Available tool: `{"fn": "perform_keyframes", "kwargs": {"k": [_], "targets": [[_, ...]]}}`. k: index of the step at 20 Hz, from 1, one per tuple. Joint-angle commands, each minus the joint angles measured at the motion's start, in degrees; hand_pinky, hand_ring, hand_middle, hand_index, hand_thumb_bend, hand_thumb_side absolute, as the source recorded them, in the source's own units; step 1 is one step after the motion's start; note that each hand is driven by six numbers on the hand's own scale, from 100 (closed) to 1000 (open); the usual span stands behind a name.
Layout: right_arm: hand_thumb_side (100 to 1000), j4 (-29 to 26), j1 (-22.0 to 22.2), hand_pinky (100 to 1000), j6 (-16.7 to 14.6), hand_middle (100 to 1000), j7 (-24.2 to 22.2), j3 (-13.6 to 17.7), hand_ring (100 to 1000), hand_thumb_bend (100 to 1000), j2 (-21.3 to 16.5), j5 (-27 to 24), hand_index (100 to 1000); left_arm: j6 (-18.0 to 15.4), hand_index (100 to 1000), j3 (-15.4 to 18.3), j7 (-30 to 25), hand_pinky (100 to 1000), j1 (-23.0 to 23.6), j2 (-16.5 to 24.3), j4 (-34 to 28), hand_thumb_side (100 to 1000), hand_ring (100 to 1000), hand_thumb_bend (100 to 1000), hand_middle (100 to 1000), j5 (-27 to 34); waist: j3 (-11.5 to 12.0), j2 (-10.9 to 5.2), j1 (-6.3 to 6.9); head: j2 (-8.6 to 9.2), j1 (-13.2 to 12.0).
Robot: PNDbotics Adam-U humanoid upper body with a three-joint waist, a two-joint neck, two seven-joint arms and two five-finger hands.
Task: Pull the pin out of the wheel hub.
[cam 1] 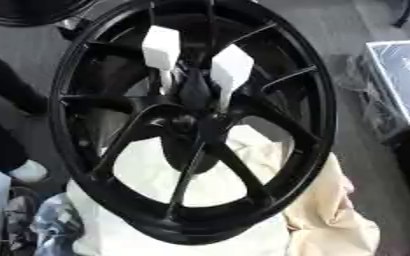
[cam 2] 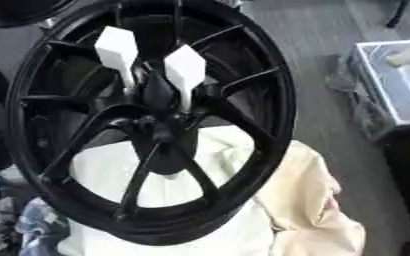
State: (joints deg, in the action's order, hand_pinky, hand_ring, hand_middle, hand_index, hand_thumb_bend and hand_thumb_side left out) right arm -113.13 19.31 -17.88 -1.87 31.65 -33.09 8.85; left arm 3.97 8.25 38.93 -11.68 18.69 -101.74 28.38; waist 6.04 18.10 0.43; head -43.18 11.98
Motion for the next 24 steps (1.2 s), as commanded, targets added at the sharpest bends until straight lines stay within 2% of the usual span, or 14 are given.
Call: {"fn": "perform_keyframes", "kwargs": {"k": [1, 2, 3, 4, 5, 8, 11, 13, 14, 15, 20, 24], "targets": [[182, -1.46, 0.58, 1000, -1.12, 793, -1.12, 0.51, 809, 100, 4.11, 3.0, 949, 0.02, 754, -0.14, -0.66, 647, -0.62, 0.69, -1.44, 916, 710, 212, 757, -1.2, -0.11, -1.48, 0.11, 0.68, -0.7], [283, -1.46, 0.68, 1000, -0.92, 818, -1.13, 0.62, 819, 100, 5.08, 3.11, 962, 0.06, 754, -0.18, -0.78, 647, -0.65, 0.68, -1.51, 914, 709, 211, 757, -1.33, -0.15, -1.48, 0.21, 0.71, -0.81], [302, -1.46, 0.76, 1000, -0.55, 822, -0.9, 0.75, 821, 100, 5.96, 3.06, 966, 0.09, 754, -0.22, -0.88, 647, -0.7, 0.7, -1.58, 914, 709, 211, 757, -1.41, -0.19, -1.49, 0.31, 0.68, -0.85], [375, -1.46, 0.77, 1000, -0.23, 822, -0.64, 0.81, 820, 100, 6.63, 2.94, 968, 0.12, 754, -0.26, -0.97, 647, -0.76, 0.72, -1.63, 913, 709, 210, 757, -1.46, -0.23, -1.49, 0.4, 0.62, -0.87], [384, -1.46, 0.75, 1000, -0.01, 823, -0.41, 0.83, 820, 100, 7.11, 2.76, 968, 0.15, 754, -0.3, -1.05, 647, -0.82, 0.74, -1.66, 913, 709, 210, 757, -1.48, -0.25, -1.49, 0.48, 0.6, -0.91], [493, -1.46, 0.39, 1000, 0.48, 827, 0.33, 0.85, 818, 100, 7.91, 1.61, 971, 0.24, 754, -0.43, -1.26, 647, -0.97, 0.71, -1.7, 912, 709, 210, 757, -1.47, -0.29, -1.48, 0.63, 0.58, -0.86], [499, -1.46, 0.06, 1000, 0.68, 824, 1.14, 0.72, 814, 100, 7.9, -0.09, 971, 0.27, 754, -0.51, -1.42, 647, -1.08, 0.76, -1.78, 911, 709, 209, 757, -1.48, -0.31, -1.44, 0.69, 0.51, -0.83], [342, -1.46, -0.12, 1000, 1.01, 844, 1.54, 0.69, 819, 100, 7.69, -0.99, 979, 0.31, 754, -0.57, -1.5, 647, -1.14, 0.78, -1.82, 911, 709, 209, 757, -1.48, -0.3, -1.41, 0.69, 0.42, -0.74], [202, -1.46, -0.18, 1000, 1.45, 844, 1.7, 0.78, 819, 100, 7.63, -1.15, 977, 0.33, 754, -0.6, -1.53, 648, -1.16, 0.78, -1.83, 912, 710, 209, 758, -1.47, -0.29, -1.39, 0.69, 0.38, -0.73], [155, -1.46, -0.21, 1000, 2.2, 842, 1.86, 0.92, 818, 100, 7.62, -1.2, 975, 0.36, 754, -0.64, -1.57, 648, -1.17, 0.81, -1.83, 912, 710, 209, 758, -1.45, -0.3, -1.36, 0.68, 0.32, -0.74], [259, -1.46, -0.88, 1000, 3.44, 784, 2.71, 0.32, 791, 100, 7.7, -2.75, 934, 0.39, 754, -0.73, -1.65, 648, -1.26, 0.84, -1.92, 912, 709, 209, 758, -1.38, -0.3, -1.13, 0.66, 0.31, -0.82], [397, -1.46, -2.72, 1000, 2.5, 712, 5.09, -1.86, 756, 100, 7.09, -10.53, 878, 0.54, 753, -1.16, -2.19, 649, -1.59, 0.83, -2.19, 906, 709, 205, 757, -1.65, -0.24, -1.14, 0.76, 0.67, -0.92]]}}
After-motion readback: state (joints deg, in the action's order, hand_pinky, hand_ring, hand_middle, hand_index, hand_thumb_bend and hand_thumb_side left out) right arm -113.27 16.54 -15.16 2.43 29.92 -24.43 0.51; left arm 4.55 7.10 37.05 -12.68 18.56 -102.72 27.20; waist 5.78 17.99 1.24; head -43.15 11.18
